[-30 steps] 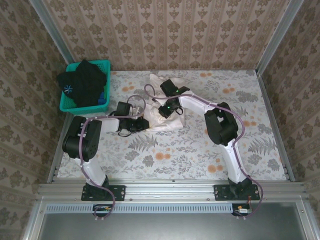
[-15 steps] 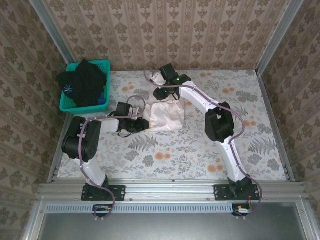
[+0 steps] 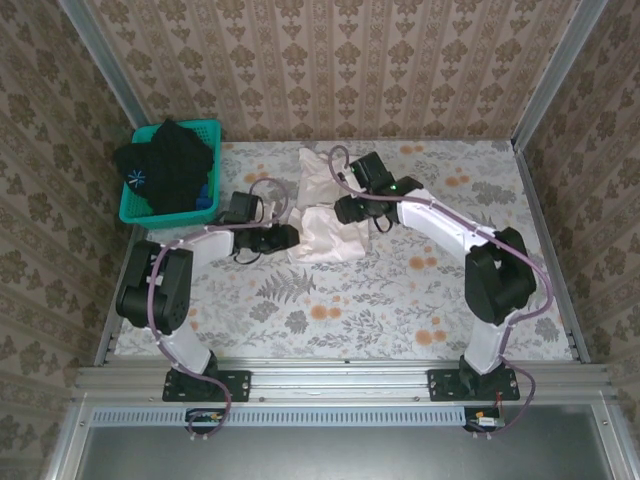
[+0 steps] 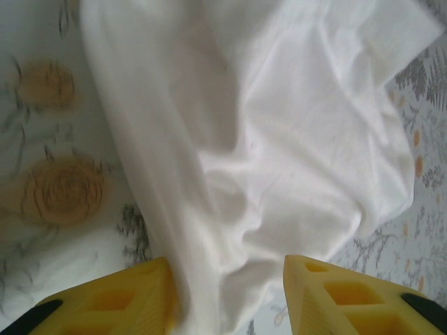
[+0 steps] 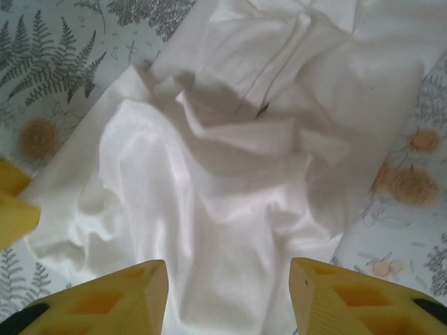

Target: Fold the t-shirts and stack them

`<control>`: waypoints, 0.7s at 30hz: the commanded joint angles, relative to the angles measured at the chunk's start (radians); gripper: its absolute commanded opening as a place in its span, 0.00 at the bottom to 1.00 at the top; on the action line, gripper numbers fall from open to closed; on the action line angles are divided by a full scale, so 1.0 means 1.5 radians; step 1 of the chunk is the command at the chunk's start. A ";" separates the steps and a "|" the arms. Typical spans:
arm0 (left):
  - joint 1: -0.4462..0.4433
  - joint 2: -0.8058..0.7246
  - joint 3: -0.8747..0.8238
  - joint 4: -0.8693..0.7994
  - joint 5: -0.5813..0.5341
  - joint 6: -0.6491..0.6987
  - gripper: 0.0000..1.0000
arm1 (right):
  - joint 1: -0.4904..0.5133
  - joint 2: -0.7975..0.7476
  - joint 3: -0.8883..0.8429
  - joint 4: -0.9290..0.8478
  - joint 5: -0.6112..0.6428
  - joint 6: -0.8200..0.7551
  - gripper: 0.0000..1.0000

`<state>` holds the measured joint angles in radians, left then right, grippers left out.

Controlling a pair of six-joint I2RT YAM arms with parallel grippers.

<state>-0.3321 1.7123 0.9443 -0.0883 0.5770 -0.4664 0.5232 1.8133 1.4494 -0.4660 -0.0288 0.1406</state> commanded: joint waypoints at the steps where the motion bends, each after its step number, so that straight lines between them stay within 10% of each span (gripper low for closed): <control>1: 0.004 0.053 0.070 -0.017 -0.007 0.020 0.46 | 0.014 0.043 -0.055 0.056 0.012 0.084 0.51; 9: 0.004 0.164 0.215 -0.057 -0.016 0.039 0.48 | 0.018 0.088 -0.074 -0.011 0.068 0.098 0.48; 17: 0.021 0.179 0.237 -0.059 -0.016 0.039 0.50 | 0.018 0.026 -0.127 0.007 0.106 0.134 0.00; 21: 0.039 0.161 0.227 -0.040 -0.014 0.025 0.51 | 0.018 0.027 -0.157 0.004 0.142 0.151 0.00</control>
<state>-0.2947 1.9705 1.2697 -0.1467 0.5579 -0.4332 0.5537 1.8771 1.2530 -0.4496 0.1104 0.3275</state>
